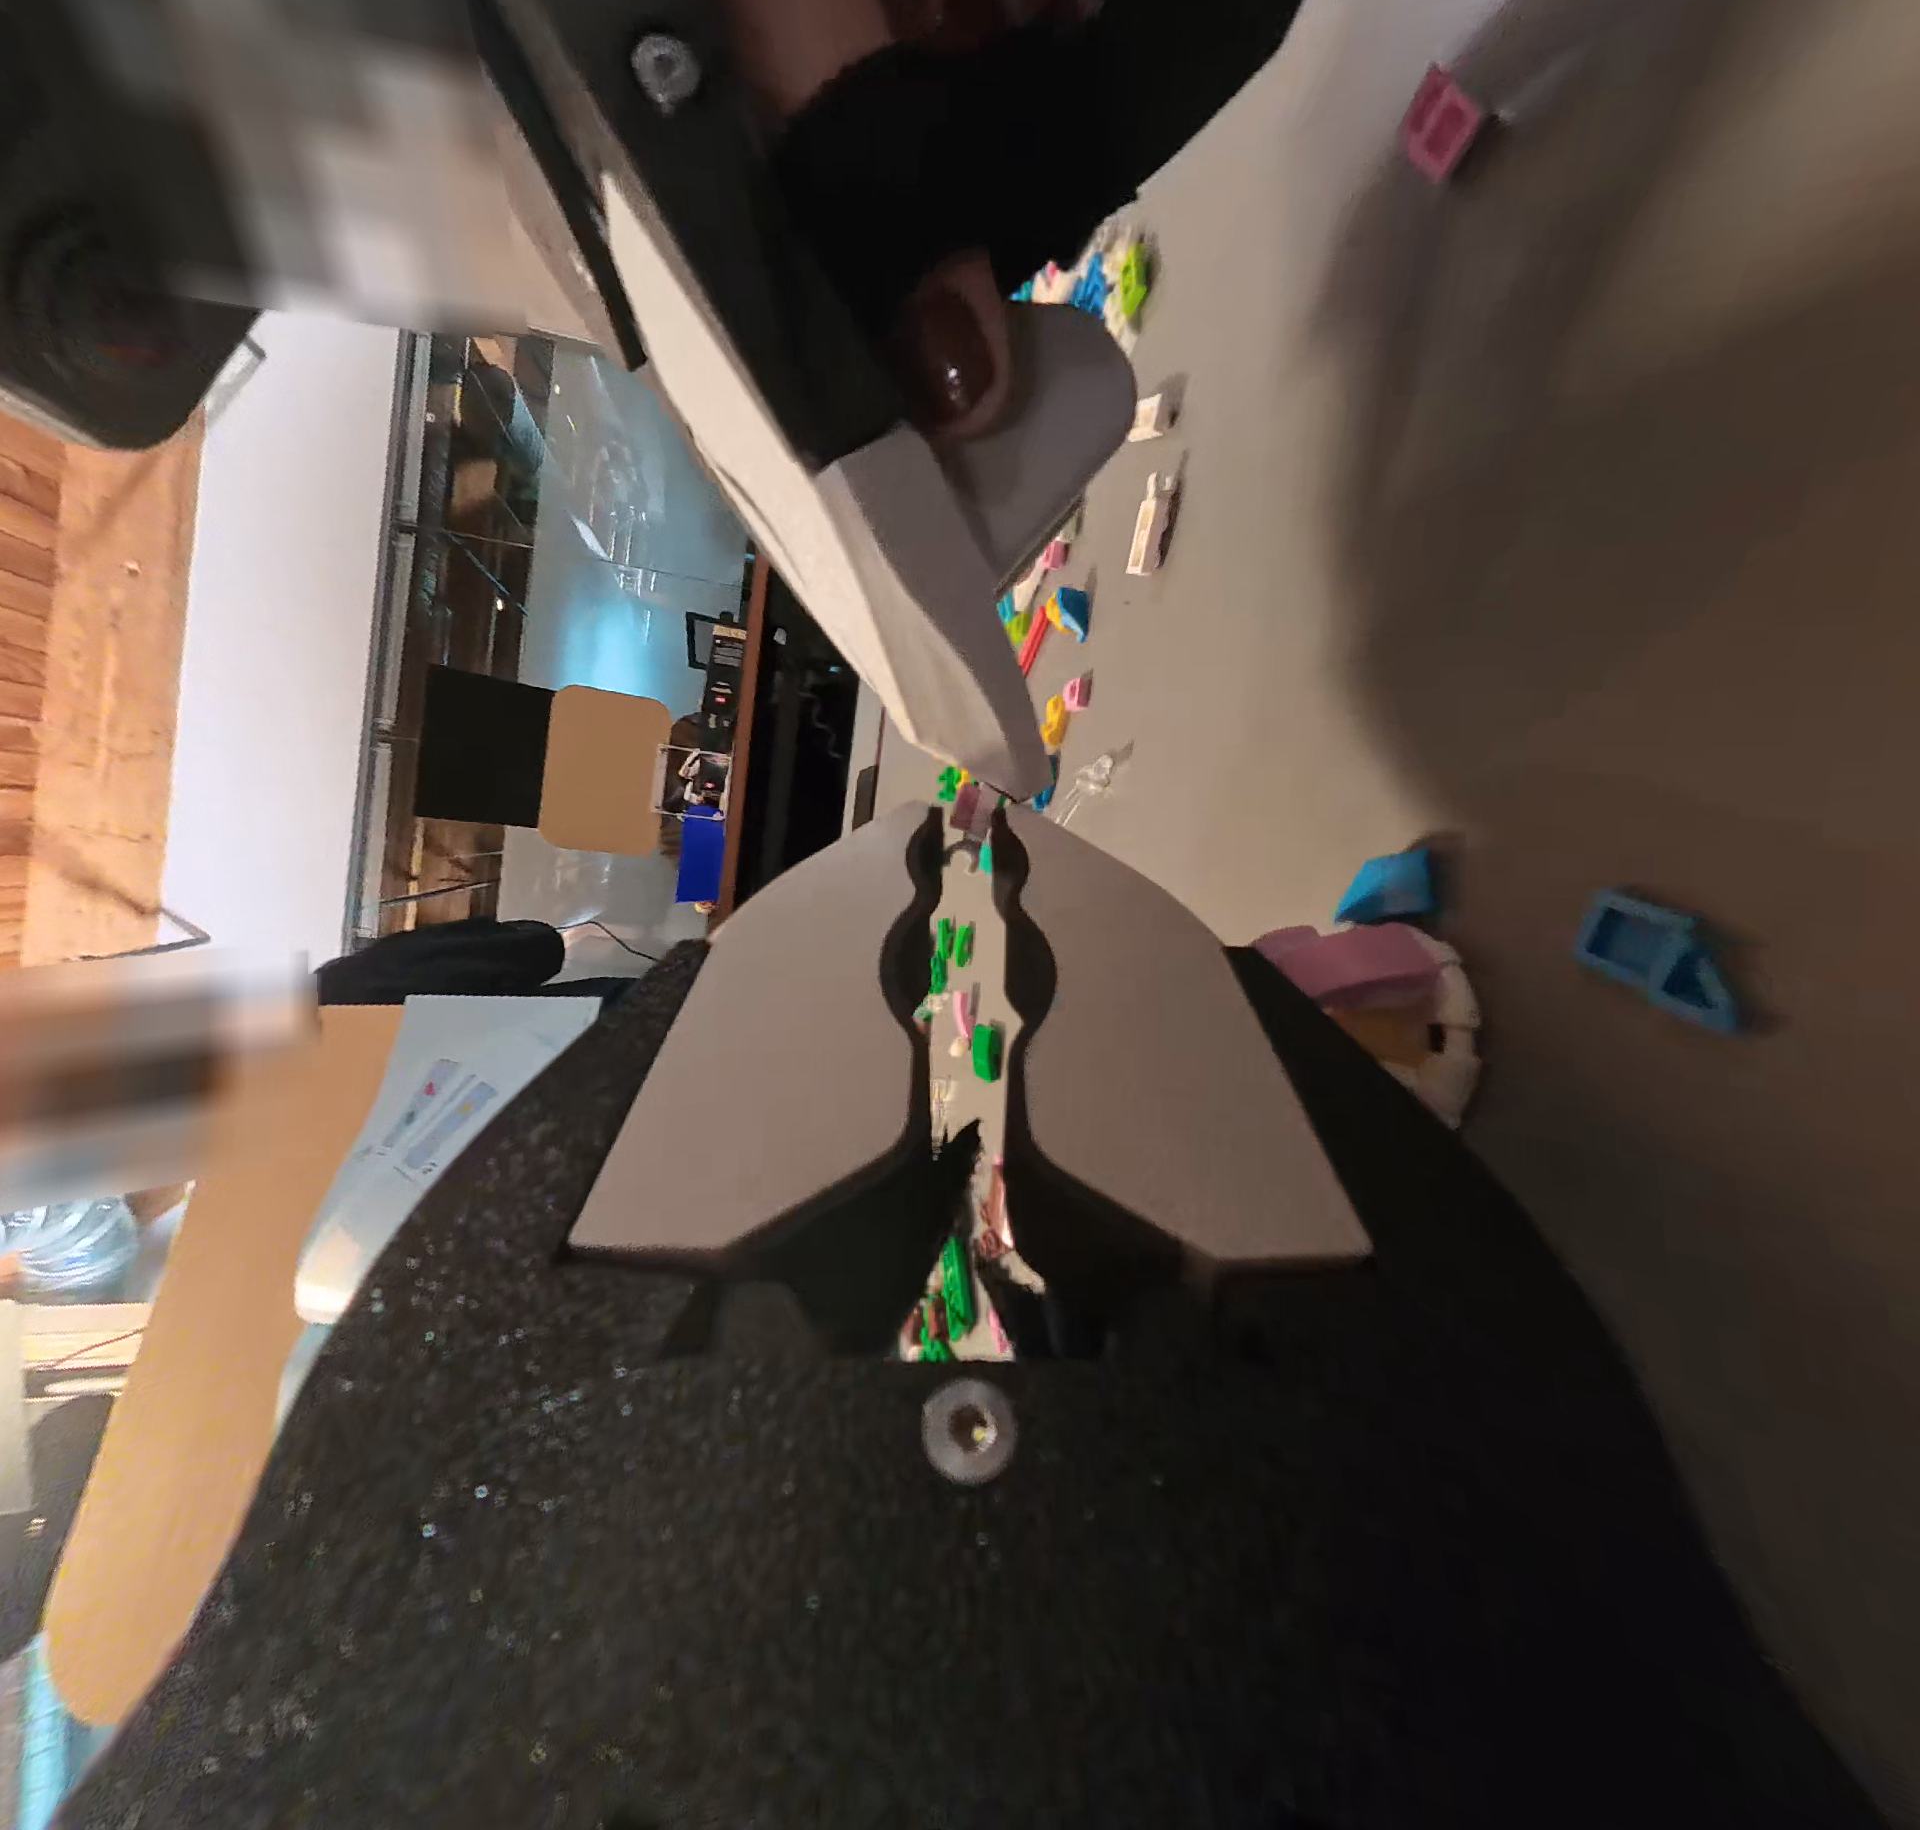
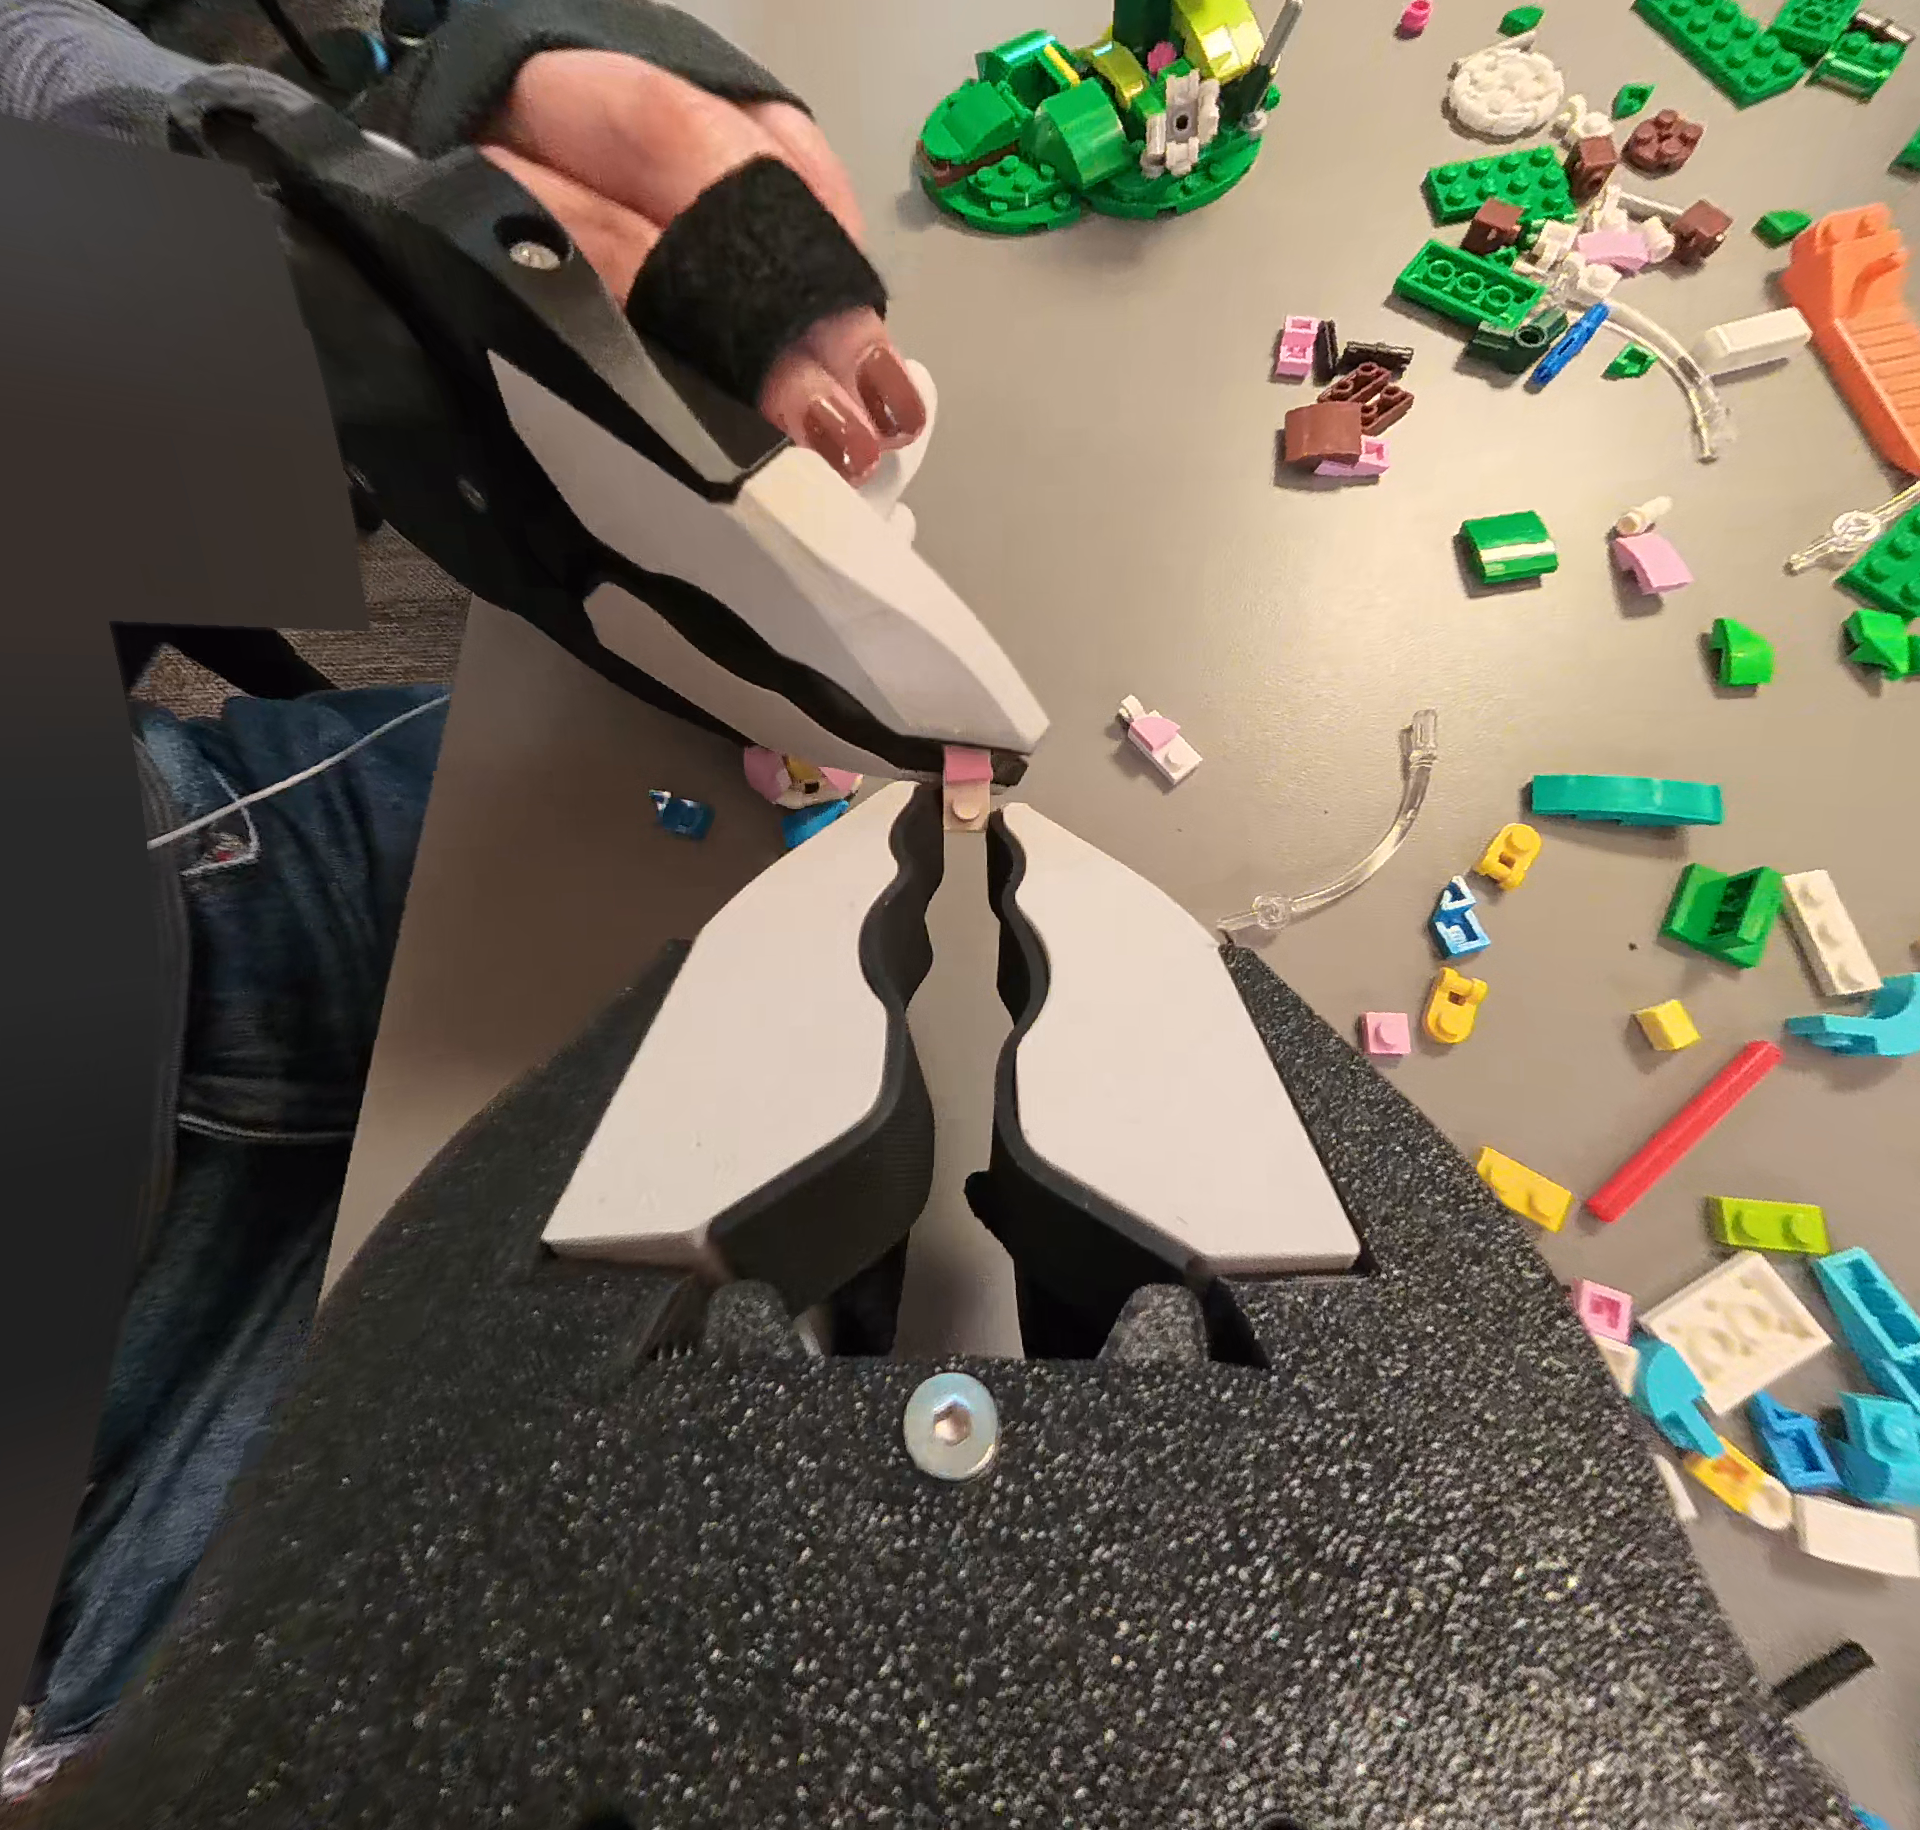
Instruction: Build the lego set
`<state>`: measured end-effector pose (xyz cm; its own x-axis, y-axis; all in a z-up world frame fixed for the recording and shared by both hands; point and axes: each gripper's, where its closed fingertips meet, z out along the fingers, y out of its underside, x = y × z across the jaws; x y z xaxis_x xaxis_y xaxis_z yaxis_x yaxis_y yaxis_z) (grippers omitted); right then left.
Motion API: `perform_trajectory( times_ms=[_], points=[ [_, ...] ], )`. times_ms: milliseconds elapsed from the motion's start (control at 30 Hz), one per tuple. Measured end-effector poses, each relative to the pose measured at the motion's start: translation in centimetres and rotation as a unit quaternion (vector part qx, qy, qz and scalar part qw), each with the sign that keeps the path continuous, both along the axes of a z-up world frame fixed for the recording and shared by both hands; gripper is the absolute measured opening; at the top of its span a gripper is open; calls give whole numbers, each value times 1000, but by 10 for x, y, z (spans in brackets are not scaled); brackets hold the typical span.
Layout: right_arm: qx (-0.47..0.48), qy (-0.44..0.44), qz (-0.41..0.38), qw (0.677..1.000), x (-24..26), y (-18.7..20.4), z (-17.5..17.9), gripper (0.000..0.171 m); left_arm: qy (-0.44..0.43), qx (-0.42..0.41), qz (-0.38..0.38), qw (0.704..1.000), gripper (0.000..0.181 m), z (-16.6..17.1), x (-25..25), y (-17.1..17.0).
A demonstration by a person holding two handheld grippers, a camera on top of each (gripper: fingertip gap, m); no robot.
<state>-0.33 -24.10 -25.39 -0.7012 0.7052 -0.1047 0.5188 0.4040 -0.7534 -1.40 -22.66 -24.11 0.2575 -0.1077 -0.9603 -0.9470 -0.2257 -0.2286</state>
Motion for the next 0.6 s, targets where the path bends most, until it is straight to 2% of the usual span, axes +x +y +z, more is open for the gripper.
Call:
perform_trajectory(
  times_ms=[100, 267, 400, 500, 600],
  points=[
    [1, -1, 4, 1000, 1, -1, -1, 8, 19, -14, 2, 1000, 6, -3, 0, -1],
    [9, 24, 5, 1000, -4, -1, -1, 8, -9, -21, 17, 1000, 5, -3, -8, -3],
    [103, 85, -1, 991, -13, 23, -10, 17, -41, 2, 76, 996, 5, 5, -46, -17],
    [146, 105, 29, 983, -13, 26, -22, 17, -72, 16, 104, 992, 5, 9, -70, -27],
    [179, 141, 78, 971, -23, 21, -23, 17, -87, 13, 101, 991, 5, 7, -71, -27]
  ],
)
